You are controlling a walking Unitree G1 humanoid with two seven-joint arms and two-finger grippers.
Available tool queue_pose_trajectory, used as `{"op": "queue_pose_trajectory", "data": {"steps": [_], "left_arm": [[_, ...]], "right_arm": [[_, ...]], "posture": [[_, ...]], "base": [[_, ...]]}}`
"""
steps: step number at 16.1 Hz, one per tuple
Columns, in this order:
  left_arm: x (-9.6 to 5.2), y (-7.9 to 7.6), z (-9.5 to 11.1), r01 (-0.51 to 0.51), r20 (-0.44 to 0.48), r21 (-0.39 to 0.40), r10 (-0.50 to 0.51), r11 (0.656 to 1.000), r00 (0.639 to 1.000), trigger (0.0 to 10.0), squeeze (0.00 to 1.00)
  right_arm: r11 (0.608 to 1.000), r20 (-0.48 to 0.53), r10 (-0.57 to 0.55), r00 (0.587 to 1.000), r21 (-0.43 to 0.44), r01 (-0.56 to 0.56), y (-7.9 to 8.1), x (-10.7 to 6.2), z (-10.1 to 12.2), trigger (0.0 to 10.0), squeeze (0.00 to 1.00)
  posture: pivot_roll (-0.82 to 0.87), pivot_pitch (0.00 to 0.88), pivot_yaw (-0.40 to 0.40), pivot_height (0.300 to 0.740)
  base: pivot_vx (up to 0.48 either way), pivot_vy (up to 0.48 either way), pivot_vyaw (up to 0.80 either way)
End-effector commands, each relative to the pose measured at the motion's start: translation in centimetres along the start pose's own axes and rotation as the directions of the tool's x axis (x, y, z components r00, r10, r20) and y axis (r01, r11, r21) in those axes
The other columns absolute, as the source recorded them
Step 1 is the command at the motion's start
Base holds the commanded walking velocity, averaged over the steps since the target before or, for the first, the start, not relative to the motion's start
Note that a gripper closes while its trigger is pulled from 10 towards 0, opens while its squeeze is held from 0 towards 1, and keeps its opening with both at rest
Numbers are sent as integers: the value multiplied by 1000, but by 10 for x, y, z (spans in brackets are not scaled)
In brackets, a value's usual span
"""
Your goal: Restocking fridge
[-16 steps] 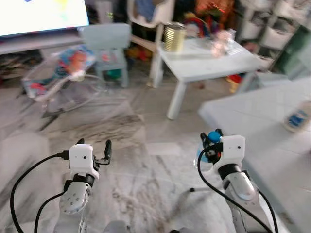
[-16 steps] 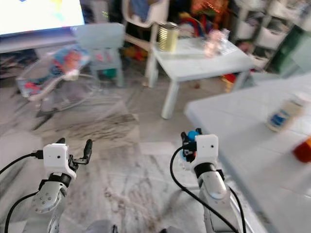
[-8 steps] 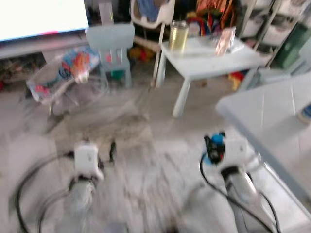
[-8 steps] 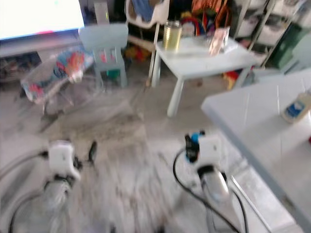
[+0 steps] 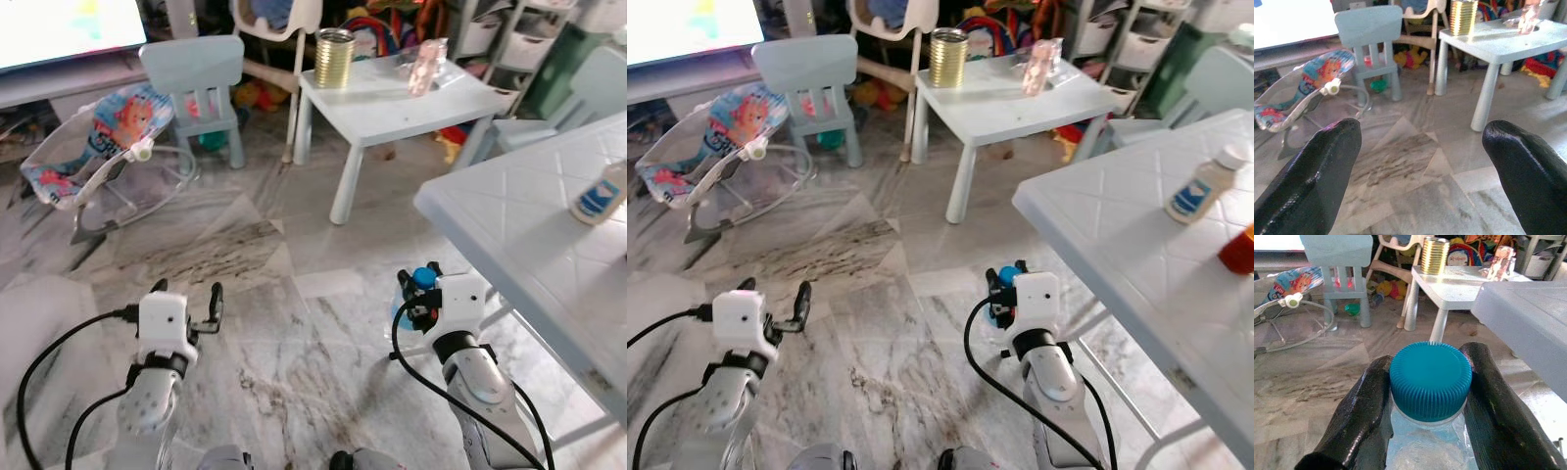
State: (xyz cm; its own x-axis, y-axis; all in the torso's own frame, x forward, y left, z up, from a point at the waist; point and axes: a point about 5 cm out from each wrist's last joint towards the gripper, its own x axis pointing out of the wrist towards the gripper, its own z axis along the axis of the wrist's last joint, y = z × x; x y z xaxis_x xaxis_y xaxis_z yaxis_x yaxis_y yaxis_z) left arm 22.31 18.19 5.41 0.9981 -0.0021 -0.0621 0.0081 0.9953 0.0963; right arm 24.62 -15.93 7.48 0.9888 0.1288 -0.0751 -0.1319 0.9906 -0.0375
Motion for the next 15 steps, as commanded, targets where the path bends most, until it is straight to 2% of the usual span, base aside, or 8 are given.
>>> {"op": "queue_pose_trajectory", "data": {"steps": [1, 4, 7, 10, 11, 12, 13, 15], "left_arm": [[-5, 6, -3, -5, -10, 17, 5, 1000, 1000, 10000, 0], [-12, 15, -10, -1, -30, 39, 3, 999, 1000, 10000, 0], [-1, 30, -9, -22, -26, 83, 24, 996, 999, 10000, 0], [15, 27, -4, 10, -5, 88, -9, 996, 1000, 10000, 0], [25, 22, 0, 41, 8, 95, -42, 995, 999, 10000, 0], [27, 21, 0, 48, 9, 97, -49, 994, 999, 10000, 0], [39, 15, 5, 87, 32, 107, -91, 990, 995, 10000, 0], [41, 14, 5, 83, 31, 100, -86, 992, 996, 10000, 0]], "right_arm": [[999, 40, -32, 999, -3, 32, -6, -2, 6, 10000, 0], [997, 12, -82, 997, -9, 82, -15, -12, -1, 10000, 0], [985, 14, -171, 985, -10, 171, -26, -15, -4, 10000, 0], [974, 36, -228, 973, 2, 228, -31, -5, -3, 10000, 0], [969, 50, -246, 968, 13, 246, -30, -2, -2, 10000, 0], [968, 52, -250, 967, 14, 249, -30, -1, -2, 10000, 0], [964, 64, -267, 962, 12, 267, -31, -2, -1, 10000, 0], [966, 71, -259, 963, -6, 260, -31, -3, -1, 10000, 0]], "posture": [[122, 46, -56, 740], [123, 36, -58, 740], [111, 36, -43, 740], [99, 11, 10, 740], [78, 0, 42, 740], [73, 0, 45, 740], [47, 0, 50, 740], [39, 0, 41, 740]], "base": [[0, 0, 0], [0, 0, 0], [0, 0, 0], [0, 0, 0], [0, 0, 0], [0, 0, 0], [0, 0, 0], [0, 0, 0]]}}
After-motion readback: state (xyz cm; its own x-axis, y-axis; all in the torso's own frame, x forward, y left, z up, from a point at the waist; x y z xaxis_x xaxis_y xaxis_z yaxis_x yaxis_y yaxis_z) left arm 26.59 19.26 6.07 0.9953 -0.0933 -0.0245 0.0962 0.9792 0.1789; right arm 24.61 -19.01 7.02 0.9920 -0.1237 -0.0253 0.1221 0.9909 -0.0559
